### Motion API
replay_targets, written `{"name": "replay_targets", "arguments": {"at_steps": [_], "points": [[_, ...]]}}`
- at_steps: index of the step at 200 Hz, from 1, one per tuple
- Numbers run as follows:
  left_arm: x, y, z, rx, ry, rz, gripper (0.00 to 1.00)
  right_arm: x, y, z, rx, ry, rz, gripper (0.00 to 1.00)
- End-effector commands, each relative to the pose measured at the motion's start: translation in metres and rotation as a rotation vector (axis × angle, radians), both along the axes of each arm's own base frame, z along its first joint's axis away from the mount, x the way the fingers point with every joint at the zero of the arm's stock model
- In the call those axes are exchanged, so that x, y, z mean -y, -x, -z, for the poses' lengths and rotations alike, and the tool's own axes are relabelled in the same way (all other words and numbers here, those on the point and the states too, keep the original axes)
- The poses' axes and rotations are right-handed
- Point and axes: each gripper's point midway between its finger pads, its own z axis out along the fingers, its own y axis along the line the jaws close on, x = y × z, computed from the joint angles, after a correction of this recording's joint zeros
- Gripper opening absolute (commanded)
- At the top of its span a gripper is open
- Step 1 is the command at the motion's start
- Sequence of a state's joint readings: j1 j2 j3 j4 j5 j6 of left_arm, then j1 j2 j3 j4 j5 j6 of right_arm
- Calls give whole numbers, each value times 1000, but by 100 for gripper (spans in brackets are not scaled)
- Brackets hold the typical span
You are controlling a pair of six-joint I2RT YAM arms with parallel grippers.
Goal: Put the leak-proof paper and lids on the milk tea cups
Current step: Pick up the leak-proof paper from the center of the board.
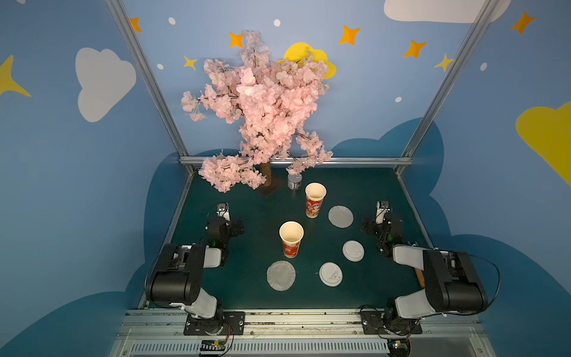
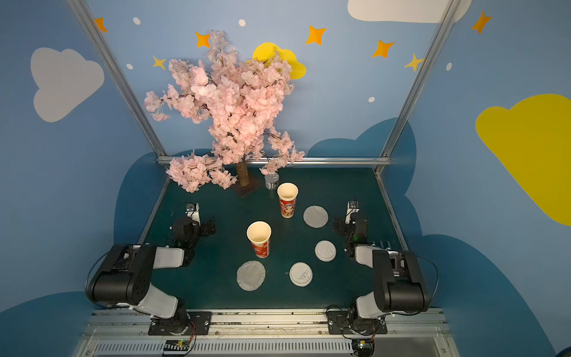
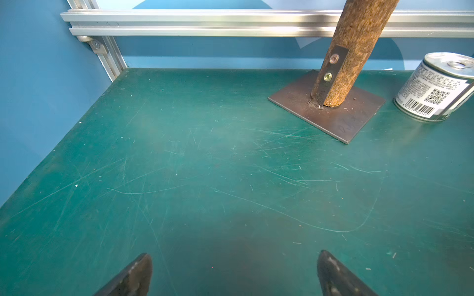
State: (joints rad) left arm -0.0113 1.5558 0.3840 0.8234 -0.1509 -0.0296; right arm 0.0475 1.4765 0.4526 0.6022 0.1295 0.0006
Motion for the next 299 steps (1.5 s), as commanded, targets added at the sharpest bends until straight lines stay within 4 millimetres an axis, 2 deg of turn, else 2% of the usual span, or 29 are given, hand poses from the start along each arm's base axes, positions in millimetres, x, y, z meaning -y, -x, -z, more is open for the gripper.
{"name": "replay_targets", "arguments": {"at_steps": [1, 159, 177, 190, 199, 214, 223, 239, 269, 299], "points": [[0, -5, -11, 30, 2, 7, 100, 0, -2, -8, 17, -11, 1, 98], [0, -4, -11, 28, 2, 8, 100, 0, -2, -8, 17, -10, 2, 98], [1, -6, -21, 52, 0, 12, 100, 0, -2, -8, 22, -10, 2, 98], [-2, -7, -36, 37, -15, -6, 100, 1, -2, -17, 37, -13, 21, 98], [-13, -3, -48, -17, 5, -90, 100, 2, 0, -28, 24, -12, 30, 98], [-32, 12, -76, -83, 140, -287, 100, 8, 5, -50, -2, -2, 69, 98], [-31, 20, -90, -106, 218, -324, 100, 16, 10, -65, 1, -35, 134, 98], [-30, 44, -96, -147, 391, -432, 100, 27, 21, -89, 22, -122, 247, 98], [-2, 74, -106, -158, 584, -332, 99, 28, 48, -117, 99, -402, 377, 98], [34, 106, -111, -196, 708, -179, 86, -17, 63, -136, 115, -578, 139, 98]]}}
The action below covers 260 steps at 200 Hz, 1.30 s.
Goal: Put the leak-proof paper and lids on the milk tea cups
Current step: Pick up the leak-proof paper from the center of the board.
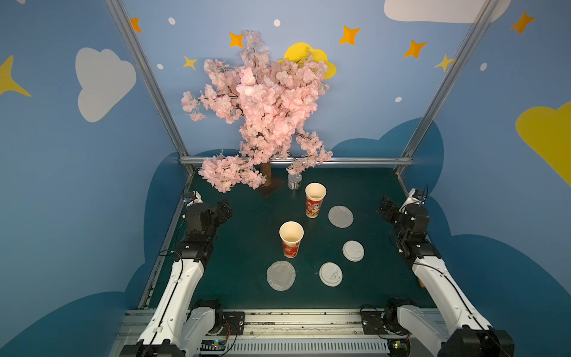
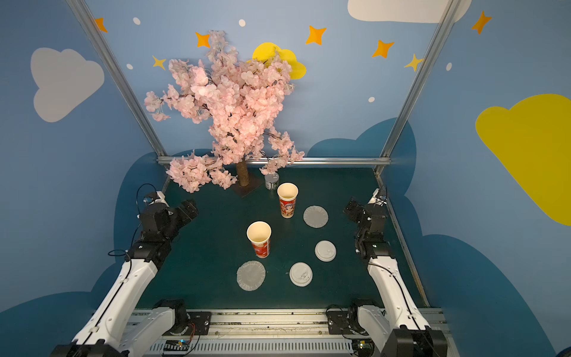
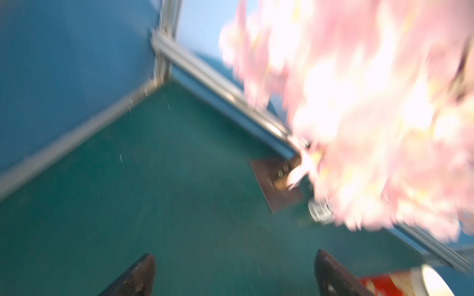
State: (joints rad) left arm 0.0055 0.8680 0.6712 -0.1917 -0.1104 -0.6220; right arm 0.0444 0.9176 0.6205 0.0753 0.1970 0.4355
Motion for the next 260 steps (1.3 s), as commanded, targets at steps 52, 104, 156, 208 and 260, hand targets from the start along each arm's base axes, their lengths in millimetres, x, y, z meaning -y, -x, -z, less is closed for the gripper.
{"name": "replay_targets", "arguments": {"at_steps": [52, 104, 156, 208, 260], "points": [[98, 101, 76, -317, 267, 299, 81, -104, 68, 33, -222, -406, -416, 98], [142, 143, 137, -465, 255, 420, 70, -186, 131, 76, -426, -476, -652, 94], [161, 151, 157, -504, 194, 526, 48, -265, 173, 120, -570, -480, -799, 57], [171, 152, 170, -543, 150, 576, 37, -329, 196, 156, -751, -454, -911, 42], [171, 155, 179, -566, 129, 591, 27, -338, 202, 185, -835, -467, -857, 38]]}}
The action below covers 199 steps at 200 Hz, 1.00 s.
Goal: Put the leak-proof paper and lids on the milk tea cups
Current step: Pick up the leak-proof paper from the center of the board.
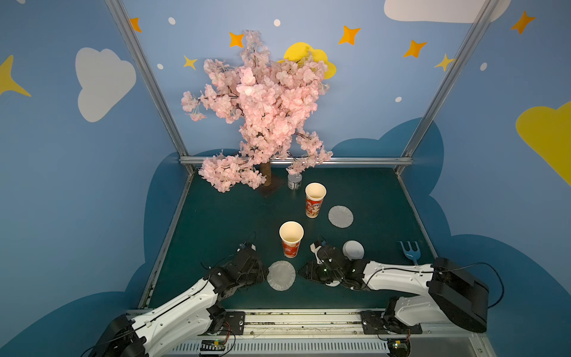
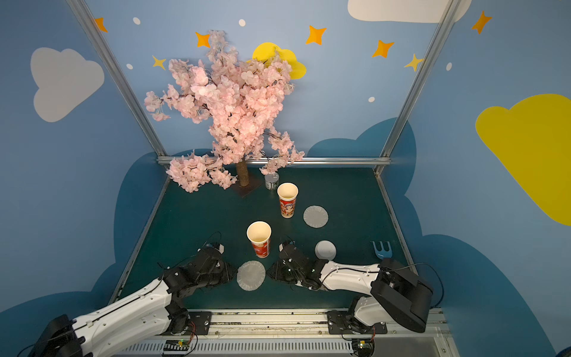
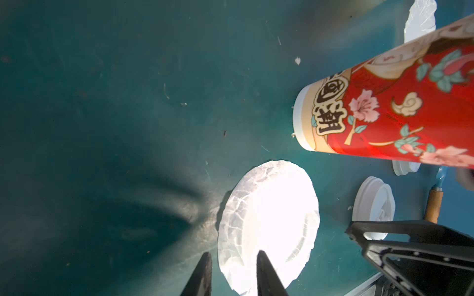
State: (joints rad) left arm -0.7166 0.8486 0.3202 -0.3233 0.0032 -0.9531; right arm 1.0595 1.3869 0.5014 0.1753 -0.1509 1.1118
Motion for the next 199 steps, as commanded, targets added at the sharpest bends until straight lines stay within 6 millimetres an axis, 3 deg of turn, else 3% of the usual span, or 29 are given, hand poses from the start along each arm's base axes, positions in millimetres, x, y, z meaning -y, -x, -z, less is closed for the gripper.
{"name": "replay_targets", "arguments": {"at_steps": [1, 59, 111, 134, 151, 199], "points": [[1, 2, 8, -3, -14, 23, 27, -11, -3, -1, -29, -33, 29, 38], [1, 12, 27, -91, -57, 41, 23, -29, 2, 15, -100, -29, -19, 29], [6, 15, 30, -106, -54, 51, 22, -37, 3, 20, -119, -50, -41, 22], [5, 16, 29, -107, -53, 48, 22, -39, 3, 20, -120, -48, -47, 17], [4, 17, 27, -106, -54, 41, 22, -37, 2, 17, -109, -51, -44, 0], [-11, 15, 3, -45, -57, -18, 25, -37, 7, -5, -67, -81, -104, 0]]}}
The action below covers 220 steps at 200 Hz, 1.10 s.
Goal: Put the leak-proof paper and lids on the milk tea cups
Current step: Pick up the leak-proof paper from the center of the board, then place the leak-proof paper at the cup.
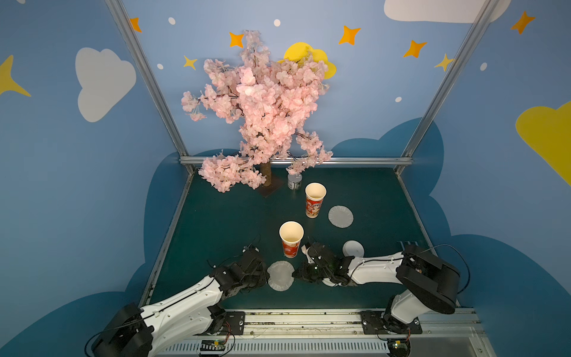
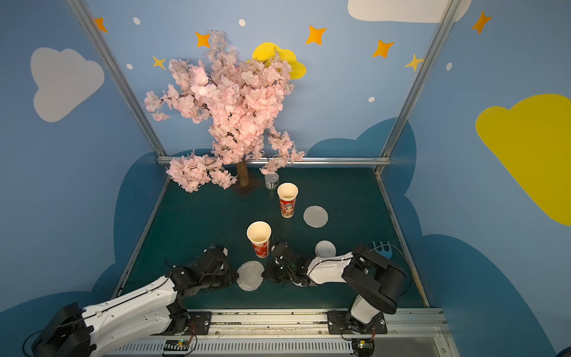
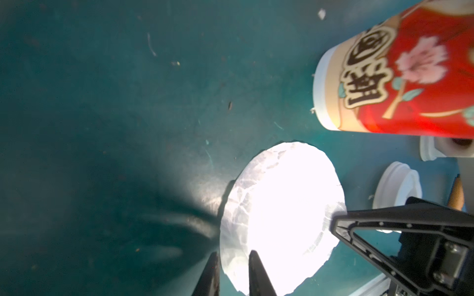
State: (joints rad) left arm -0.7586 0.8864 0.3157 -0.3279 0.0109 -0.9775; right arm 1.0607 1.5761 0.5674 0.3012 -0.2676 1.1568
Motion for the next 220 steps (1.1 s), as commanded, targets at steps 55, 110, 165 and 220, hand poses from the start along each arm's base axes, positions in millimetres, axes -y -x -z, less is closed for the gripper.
{"name": "replay_targets", "arguments": {"at_steps": [55, 110, 165, 220], "points": [[-57, -8, -72, 231, -42, -195, 63, -13, 22, -76, 82, -144, -209, 0], [-68, -20, -125, 373, -42, -213, 82, -7, 23, -149, 209, -165, -271, 0], [-39, -37, -137, 366, -35, -125, 84, 7, 2, -186, 339, -212, -135, 0], [-24, -48, -147, 382, -30, -80, 85, 9, -26, -212, 408, -231, -116, 0]]}}
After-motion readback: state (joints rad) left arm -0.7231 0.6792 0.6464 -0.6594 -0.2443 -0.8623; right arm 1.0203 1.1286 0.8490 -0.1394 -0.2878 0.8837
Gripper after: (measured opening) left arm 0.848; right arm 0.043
